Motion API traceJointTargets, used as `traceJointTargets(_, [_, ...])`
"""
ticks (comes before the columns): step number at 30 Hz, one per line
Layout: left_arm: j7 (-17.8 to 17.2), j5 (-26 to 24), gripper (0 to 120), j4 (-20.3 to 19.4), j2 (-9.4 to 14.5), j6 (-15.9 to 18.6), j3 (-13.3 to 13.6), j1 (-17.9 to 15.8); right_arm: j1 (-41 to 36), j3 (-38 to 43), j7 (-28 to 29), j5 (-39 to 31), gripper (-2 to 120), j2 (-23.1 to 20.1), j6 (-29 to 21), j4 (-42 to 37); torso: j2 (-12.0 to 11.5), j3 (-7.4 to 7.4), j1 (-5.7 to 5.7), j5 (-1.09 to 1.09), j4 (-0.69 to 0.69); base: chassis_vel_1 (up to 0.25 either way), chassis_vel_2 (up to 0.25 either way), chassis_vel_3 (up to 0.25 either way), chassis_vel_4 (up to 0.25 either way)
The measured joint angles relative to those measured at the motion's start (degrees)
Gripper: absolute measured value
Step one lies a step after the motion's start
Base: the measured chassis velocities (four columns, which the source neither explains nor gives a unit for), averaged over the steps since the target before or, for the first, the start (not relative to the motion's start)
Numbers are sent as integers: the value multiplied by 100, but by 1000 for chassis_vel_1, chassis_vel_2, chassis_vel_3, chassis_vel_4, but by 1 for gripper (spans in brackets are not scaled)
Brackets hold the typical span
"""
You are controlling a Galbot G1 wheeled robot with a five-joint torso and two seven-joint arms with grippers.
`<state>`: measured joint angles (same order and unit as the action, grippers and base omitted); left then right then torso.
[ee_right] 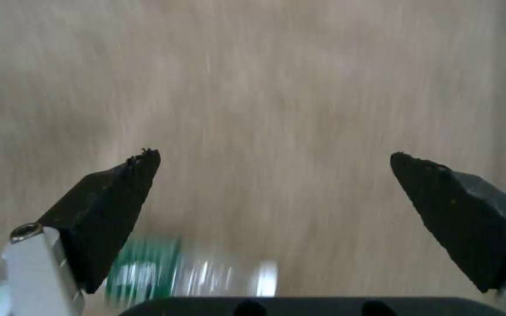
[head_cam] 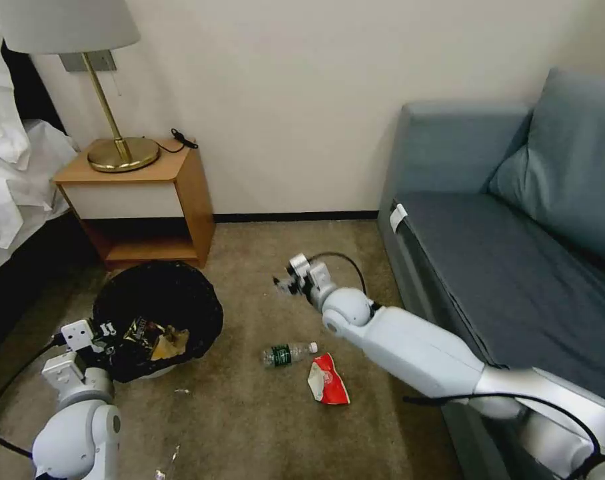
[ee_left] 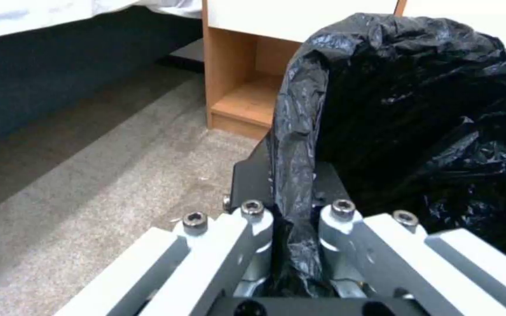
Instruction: Pick up the trash bin, then pick up the garbage on the floor and place it into the trash bin.
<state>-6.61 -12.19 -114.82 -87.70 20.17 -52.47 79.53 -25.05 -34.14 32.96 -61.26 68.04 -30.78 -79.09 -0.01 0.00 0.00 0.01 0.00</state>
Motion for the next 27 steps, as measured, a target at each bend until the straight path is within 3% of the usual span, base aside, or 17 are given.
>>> traceJointTargets(2, [-7, 0, 4, 15, 0, -3, 0, 0, -149, 313, 708, -1105, 100, 90, -749, -109, 0, 0, 0, -1, 0, 0, 0, 0, 0])
traceJointTargets(3, [-7, 0, 4, 15, 0, -3, 0, 0, -149, 313, 708, -1105, 100, 90, -749, -109, 0, 0, 0, -1, 0, 0, 0, 0, 0])
traceJointTargets(5, [-7, 1, 4, 40, -9, -14, 6, -6, -248, 559, 1498, -2021, 100, 202, -1181, -197, 0, 0, 0, 0, 2, 0, 0, 0, 0])
traceJointTargets(13, [-23, 13, 4, 64, -45, -35, 29, -11, -499, 462, 1607, -2042, 100, 51, -1230, -201, 0, 0, 0, 0, 0, 0, 0, 0, 0])
traceJointTargets(27, [-31, 17, 4, 113, -48, -64, 33, -2, -1160, 702, 891, -1110, 100, -5, -1166, -190, 0, 0, 0, 0, 0, 0, 0, 0, 0])
